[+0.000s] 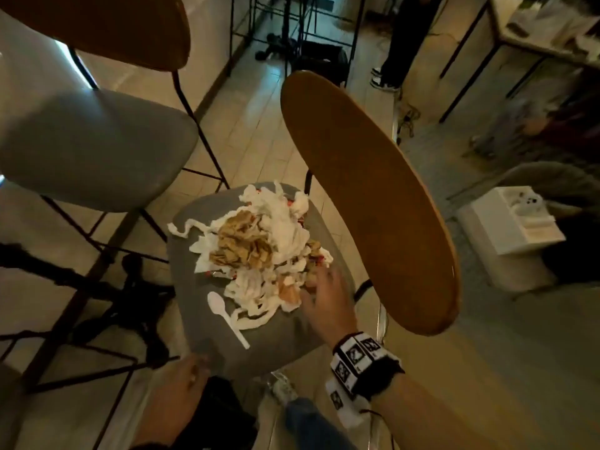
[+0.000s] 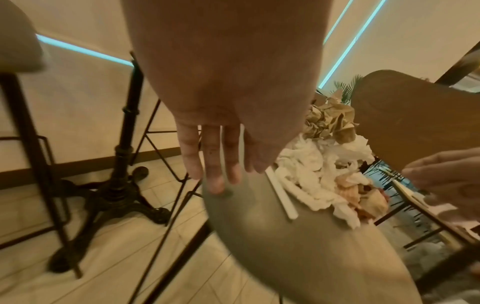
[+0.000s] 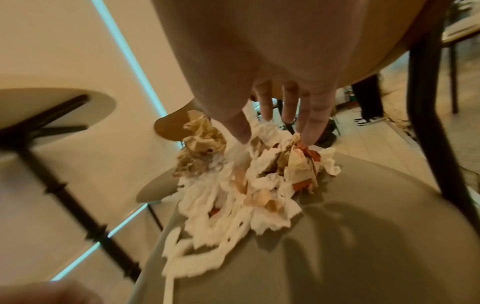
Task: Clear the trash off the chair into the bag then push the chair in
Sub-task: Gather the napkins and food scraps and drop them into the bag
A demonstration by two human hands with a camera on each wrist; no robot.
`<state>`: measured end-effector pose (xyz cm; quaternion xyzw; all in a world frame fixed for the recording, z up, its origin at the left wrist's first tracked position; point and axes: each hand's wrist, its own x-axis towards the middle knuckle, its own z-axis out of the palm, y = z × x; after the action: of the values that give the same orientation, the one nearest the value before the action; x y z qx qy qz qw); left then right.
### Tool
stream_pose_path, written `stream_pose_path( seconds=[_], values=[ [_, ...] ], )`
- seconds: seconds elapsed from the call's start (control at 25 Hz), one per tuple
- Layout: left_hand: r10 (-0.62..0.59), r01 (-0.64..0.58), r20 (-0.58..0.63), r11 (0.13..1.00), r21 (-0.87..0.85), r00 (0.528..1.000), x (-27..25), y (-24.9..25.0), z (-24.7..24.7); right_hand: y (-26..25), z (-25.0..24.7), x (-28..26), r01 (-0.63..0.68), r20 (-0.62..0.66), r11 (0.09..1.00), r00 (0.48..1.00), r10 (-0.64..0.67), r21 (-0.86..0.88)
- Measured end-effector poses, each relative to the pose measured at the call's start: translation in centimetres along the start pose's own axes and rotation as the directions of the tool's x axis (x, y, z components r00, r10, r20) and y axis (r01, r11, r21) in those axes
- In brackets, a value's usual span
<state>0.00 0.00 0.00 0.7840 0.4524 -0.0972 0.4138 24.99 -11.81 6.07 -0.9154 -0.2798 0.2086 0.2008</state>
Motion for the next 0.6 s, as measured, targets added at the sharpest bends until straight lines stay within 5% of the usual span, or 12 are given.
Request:
stream_pose_path(
  seconds=[0.08, 0.32, 0.6],
  values=[
    [-0.055, 0.056, -0.109, 0.998, 0.004, 0.992, 4.3, 2.7, 0.0, -0.1, 0.5, 3.0, -0.079, -0.114, 0.996, 0.990, 0.084, 0.042],
    [-0.294, 0.290, -0.212, 0.956, -0.049, 0.932, 9.9, 6.7, 1.9, 0.6, 2.0, 8.9, -0.183, 0.043, 0.981, 0.983, 0.180, 0.058],
    [-0.322, 0.257, -0.244, 0.930, -0.262, 0.915, 8.4, 7.4, 0.5, 1.6, 0.3, 8.5, -0.303, -0.055, 0.946, 0.949, 0.311, 0.115]
  ],
)
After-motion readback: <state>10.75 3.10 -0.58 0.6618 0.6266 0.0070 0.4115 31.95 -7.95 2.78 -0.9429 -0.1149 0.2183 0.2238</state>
